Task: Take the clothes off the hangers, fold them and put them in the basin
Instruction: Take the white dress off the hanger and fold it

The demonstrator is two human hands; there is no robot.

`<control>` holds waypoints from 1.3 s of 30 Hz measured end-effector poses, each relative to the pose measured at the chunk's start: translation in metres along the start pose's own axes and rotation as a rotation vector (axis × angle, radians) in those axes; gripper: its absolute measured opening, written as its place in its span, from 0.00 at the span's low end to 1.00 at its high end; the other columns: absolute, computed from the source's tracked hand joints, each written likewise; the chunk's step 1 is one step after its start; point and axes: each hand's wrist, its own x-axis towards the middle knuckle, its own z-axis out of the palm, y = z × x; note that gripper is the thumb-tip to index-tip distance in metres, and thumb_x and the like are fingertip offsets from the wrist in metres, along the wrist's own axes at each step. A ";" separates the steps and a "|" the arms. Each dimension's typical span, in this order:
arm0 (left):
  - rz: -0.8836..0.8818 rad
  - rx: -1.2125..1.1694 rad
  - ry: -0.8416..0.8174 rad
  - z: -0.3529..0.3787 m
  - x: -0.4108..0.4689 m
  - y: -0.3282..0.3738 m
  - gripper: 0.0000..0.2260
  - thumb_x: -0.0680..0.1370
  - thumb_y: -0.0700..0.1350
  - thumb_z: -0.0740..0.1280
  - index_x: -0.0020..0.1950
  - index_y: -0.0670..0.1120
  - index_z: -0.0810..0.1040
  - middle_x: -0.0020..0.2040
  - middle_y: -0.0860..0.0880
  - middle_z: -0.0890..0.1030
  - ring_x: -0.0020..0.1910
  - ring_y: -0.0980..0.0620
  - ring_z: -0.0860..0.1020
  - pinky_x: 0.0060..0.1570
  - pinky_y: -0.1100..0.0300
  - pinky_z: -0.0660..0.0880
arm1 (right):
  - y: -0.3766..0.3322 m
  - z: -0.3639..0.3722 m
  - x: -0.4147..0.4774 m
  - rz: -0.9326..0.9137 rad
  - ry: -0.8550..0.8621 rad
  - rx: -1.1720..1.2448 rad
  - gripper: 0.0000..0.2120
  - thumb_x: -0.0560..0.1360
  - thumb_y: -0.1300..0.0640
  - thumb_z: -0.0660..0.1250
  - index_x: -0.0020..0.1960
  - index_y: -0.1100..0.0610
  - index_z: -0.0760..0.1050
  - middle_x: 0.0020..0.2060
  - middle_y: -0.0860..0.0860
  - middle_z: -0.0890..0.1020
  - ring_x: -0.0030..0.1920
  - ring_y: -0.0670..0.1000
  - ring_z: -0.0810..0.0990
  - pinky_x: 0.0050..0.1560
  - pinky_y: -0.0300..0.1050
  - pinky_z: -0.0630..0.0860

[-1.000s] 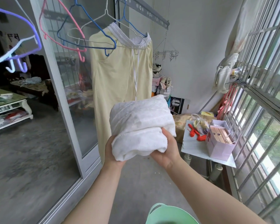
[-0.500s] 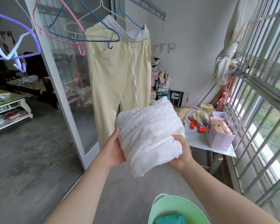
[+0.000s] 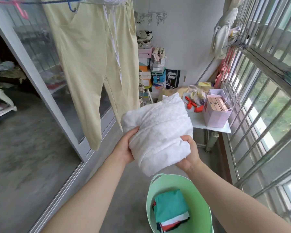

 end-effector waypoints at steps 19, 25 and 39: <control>-0.046 0.064 0.165 0.050 0.109 -0.150 0.26 0.63 0.42 0.73 0.61 0.41 0.77 0.49 0.44 0.84 0.45 0.48 0.83 0.44 0.57 0.80 | -0.100 -0.223 0.028 0.364 0.049 -0.305 0.29 0.76 0.35 0.58 0.71 0.49 0.69 0.67 0.52 0.74 0.66 0.57 0.74 0.70 0.59 0.64; -0.121 0.118 0.283 0.005 0.155 -0.198 0.39 0.55 0.43 0.78 0.67 0.40 0.74 0.61 0.38 0.78 0.53 0.42 0.80 0.45 0.53 0.80 | -0.083 -0.282 0.070 0.537 0.109 -0.527 0.29 0.70 0.34 0.63 0.65 0.49 0.73 0.60 0.48 0.80 0.61 0.52 0.79 0.62 0.54 0.72; -0.348 0.141 0.503 -0.141 0.243 -0.352 0.30 0.60 0.36 0.73 0.63 0.41 0.76 0.52 0.41 0.83 0.47 0.43 0.82 0.46 0.51 0.79 | 0.091 -0.463 0.140 0.674 0.481 -0.378 0.30 0.63 0.43 0.73 0.61 0.56 0.77 0.54 0.55 0.83 0.56 0.58 0.81 0.61 0.56 0.74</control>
